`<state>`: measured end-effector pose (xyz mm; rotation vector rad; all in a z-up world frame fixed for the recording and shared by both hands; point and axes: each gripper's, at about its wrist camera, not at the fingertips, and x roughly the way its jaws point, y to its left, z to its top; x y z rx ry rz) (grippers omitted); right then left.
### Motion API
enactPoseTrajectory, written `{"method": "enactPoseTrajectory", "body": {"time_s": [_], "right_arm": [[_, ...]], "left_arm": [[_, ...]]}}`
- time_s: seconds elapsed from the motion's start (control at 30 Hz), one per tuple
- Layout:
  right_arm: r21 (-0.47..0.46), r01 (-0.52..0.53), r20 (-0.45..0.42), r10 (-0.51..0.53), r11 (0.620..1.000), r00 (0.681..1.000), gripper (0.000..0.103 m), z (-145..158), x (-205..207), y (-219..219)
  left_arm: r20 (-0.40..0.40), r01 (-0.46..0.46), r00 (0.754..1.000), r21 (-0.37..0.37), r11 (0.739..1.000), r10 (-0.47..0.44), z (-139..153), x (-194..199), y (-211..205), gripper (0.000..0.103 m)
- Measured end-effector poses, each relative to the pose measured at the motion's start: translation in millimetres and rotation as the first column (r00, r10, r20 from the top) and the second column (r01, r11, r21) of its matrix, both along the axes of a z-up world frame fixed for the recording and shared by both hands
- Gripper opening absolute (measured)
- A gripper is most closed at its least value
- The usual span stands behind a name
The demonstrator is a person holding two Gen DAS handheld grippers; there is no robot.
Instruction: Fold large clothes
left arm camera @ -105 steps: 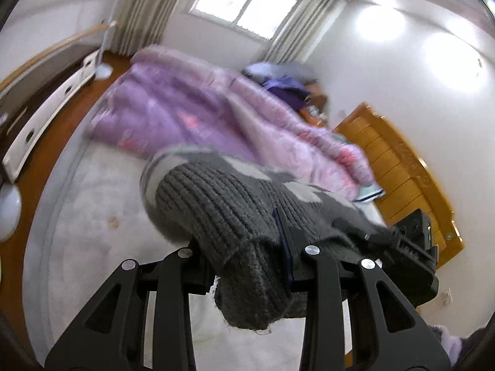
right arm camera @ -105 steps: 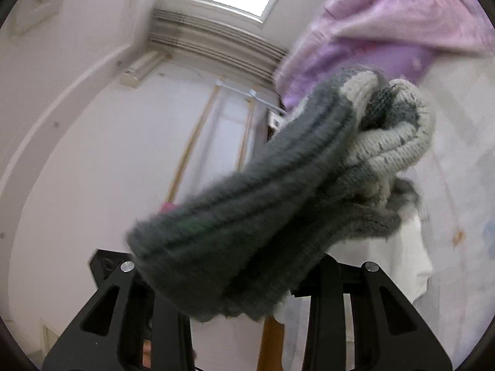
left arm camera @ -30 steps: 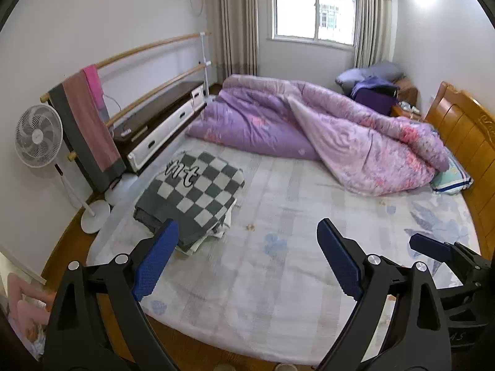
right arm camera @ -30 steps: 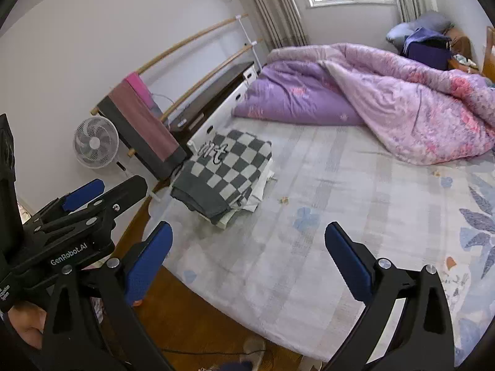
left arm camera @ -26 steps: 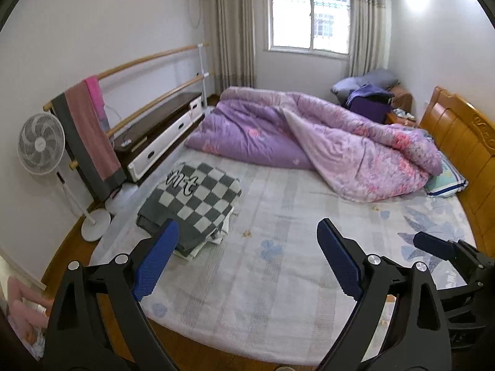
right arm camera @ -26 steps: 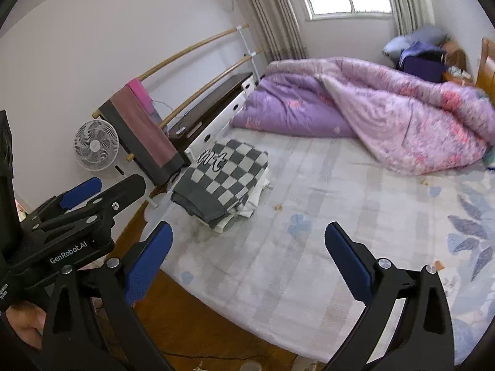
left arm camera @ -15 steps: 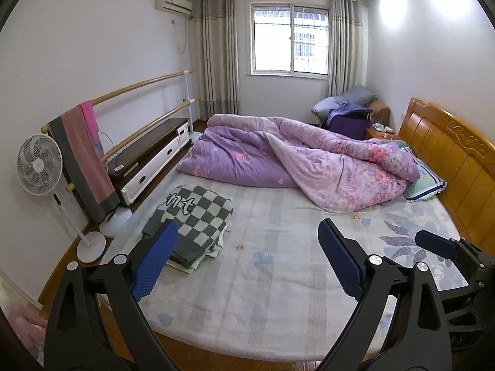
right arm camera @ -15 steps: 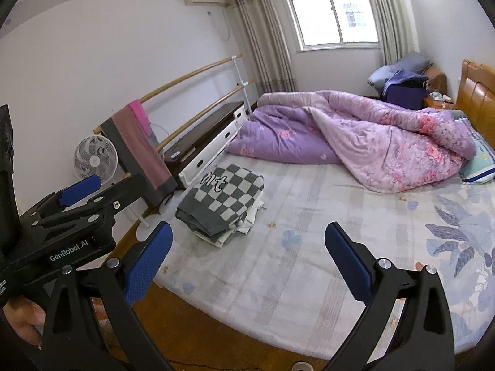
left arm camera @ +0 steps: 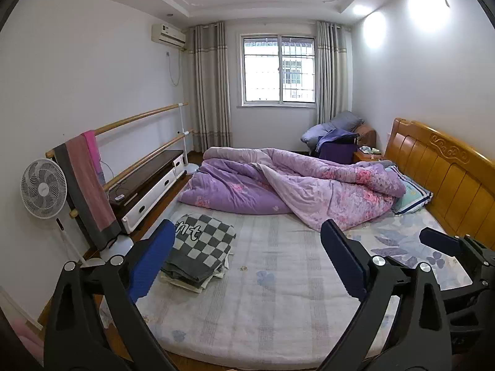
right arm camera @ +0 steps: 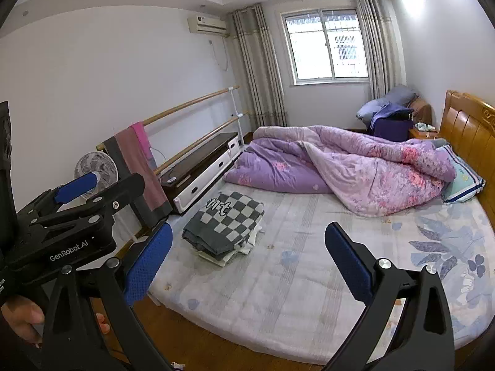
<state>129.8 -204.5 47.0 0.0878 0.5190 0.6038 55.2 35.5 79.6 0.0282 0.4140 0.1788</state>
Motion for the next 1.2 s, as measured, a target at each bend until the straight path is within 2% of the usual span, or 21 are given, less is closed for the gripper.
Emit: {"method": "enactPoseTrajectory", "body": {"time_s": [0.17,0.37,1.2], "right_arm": [[-0.008,0.002,0.024,-0.001,1.0,1.0,0.095,8.5,-13.7,-1.9],[-0.021,0.002,0.028,-0.001,1.0,1.0,0.095,9.2,-15.6,-1.4],[-0.039,0.016,0.022,-0.015,0.999,1.0,0.095,1.8,-12.6,5.5]], "left_arm": [[0.026,-0.003,1.0,0.009,1.0,0.003,7.0,-16.0,-0.2,0.096],[0.019,-0.009,1.0,0.002,1.0,0.009,7.6,-22.2,-2.9,0.096],[0.009,-0.016,1.0,-0.003,1.0,0.016,3.3,-9.1,6.6,0.097]]}}
